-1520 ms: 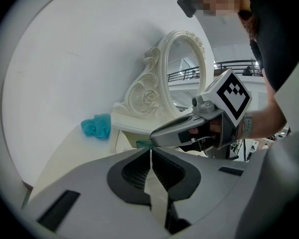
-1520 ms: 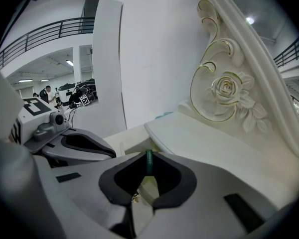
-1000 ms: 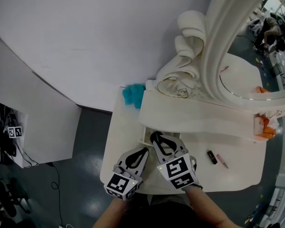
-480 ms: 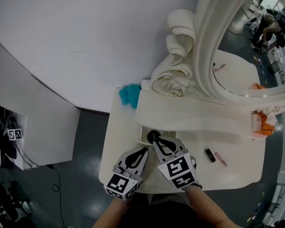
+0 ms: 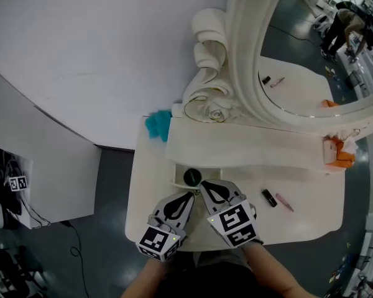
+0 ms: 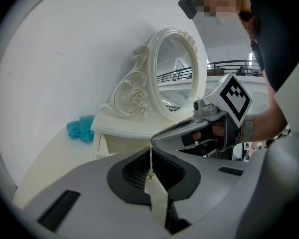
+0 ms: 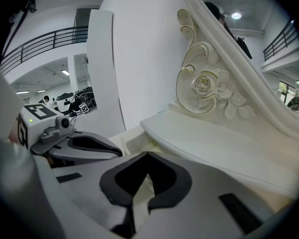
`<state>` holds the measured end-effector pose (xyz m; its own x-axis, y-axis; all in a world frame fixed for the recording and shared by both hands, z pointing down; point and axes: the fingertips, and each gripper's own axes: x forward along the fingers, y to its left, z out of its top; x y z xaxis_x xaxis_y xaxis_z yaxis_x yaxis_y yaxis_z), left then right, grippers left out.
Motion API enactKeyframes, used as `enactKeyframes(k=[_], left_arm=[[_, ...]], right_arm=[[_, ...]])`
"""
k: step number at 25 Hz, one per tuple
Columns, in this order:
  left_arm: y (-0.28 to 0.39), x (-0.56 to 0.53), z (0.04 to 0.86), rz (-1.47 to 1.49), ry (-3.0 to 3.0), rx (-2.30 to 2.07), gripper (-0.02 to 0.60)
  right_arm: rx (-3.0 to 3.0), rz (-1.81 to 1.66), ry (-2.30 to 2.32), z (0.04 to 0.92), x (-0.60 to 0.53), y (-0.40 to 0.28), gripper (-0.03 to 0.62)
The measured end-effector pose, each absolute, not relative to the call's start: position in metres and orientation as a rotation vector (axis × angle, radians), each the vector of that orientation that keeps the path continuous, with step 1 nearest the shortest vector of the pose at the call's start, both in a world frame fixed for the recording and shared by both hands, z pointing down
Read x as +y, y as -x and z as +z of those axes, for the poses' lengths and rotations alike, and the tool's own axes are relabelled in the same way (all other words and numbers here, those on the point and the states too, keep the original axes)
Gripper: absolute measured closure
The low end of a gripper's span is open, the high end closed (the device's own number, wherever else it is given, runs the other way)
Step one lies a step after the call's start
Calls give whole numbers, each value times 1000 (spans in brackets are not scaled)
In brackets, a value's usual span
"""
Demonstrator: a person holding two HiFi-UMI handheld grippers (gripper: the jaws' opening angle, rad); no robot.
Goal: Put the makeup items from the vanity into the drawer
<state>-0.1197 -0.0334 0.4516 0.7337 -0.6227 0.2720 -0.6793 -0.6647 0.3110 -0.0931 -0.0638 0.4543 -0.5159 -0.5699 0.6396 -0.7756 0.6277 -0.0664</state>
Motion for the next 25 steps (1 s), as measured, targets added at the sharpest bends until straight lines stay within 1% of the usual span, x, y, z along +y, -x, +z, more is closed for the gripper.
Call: enactKeyframes(k=[25], left_arm=[[39, -11, 441, 253, -2660, -809, 566]], right_arm=[[-2239, 517, -1207, 443, -36, 19, 572]])
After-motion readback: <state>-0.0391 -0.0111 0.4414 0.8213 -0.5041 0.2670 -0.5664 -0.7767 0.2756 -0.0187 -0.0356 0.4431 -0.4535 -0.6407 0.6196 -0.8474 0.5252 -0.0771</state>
